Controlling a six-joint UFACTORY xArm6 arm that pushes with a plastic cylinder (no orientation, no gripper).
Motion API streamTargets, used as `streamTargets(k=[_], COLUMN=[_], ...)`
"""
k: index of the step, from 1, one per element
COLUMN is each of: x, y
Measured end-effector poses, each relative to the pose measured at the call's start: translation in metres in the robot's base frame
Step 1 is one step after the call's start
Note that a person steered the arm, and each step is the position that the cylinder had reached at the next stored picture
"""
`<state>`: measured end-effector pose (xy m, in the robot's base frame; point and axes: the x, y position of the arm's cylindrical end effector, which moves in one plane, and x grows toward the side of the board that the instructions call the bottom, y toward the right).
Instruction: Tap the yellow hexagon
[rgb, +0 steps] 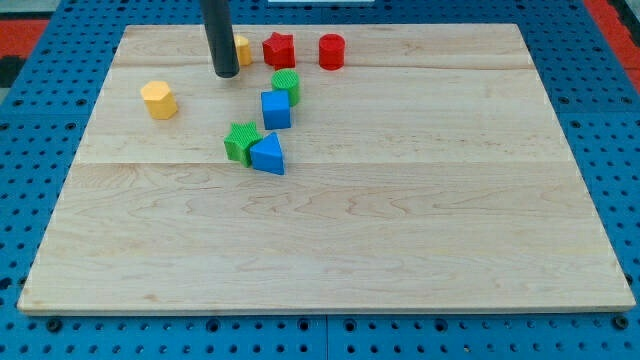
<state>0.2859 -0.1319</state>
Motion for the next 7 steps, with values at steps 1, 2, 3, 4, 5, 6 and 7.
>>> streamTargets(k=[1, 2, 3, 4, 5, 6, 7], x=[0.000, 0.000, 0.000, 0.000, 0.000, 0.000, 0.000], y=[-0.012, -0.022, -0.029, -0.035, -0.039, -0.043, -0.048])
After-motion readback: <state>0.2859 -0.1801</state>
